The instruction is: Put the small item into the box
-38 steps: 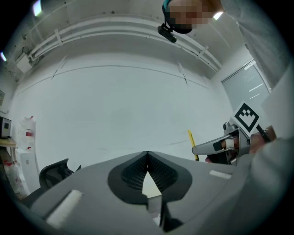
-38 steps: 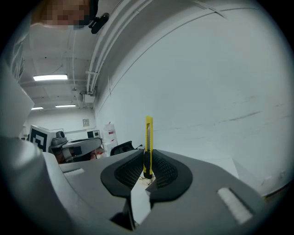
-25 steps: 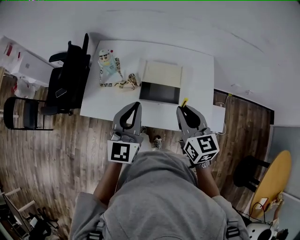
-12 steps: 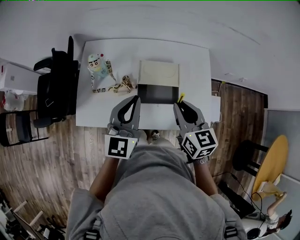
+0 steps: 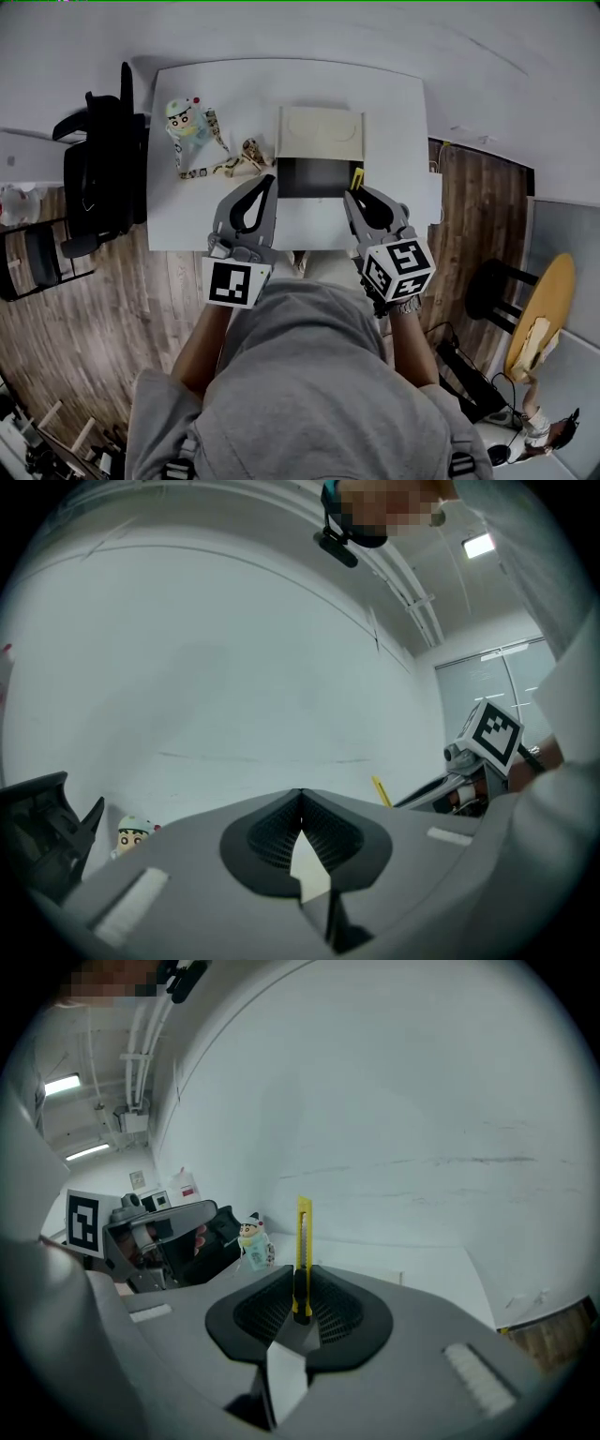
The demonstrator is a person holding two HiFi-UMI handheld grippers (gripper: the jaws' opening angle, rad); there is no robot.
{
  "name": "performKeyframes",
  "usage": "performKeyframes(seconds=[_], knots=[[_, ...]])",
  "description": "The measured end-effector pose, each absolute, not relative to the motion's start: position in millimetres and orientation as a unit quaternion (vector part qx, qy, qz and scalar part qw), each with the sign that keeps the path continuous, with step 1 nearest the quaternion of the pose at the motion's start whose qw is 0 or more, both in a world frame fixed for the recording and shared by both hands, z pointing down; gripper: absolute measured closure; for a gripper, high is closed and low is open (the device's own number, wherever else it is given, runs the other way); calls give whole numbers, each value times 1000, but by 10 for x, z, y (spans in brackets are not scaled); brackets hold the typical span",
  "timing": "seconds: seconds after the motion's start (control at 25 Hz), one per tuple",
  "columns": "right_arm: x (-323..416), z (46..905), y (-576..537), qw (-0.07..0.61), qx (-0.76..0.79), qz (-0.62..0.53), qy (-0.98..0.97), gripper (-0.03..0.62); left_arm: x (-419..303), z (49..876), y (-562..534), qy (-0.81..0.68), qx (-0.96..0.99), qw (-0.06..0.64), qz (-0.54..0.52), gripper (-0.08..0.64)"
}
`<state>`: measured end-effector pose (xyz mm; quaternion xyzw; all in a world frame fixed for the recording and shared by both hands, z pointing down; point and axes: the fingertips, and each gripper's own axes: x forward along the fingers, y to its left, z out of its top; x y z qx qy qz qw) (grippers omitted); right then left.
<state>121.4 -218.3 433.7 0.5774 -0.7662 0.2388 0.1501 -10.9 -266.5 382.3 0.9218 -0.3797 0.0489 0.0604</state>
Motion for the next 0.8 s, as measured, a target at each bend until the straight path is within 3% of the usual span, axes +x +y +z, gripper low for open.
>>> performKeyframes(seconds=[0.8], knots=[[1101,4815,-2426,245,442,272,-819,520,197,3998,-2779,-396,912,79,68,557]])
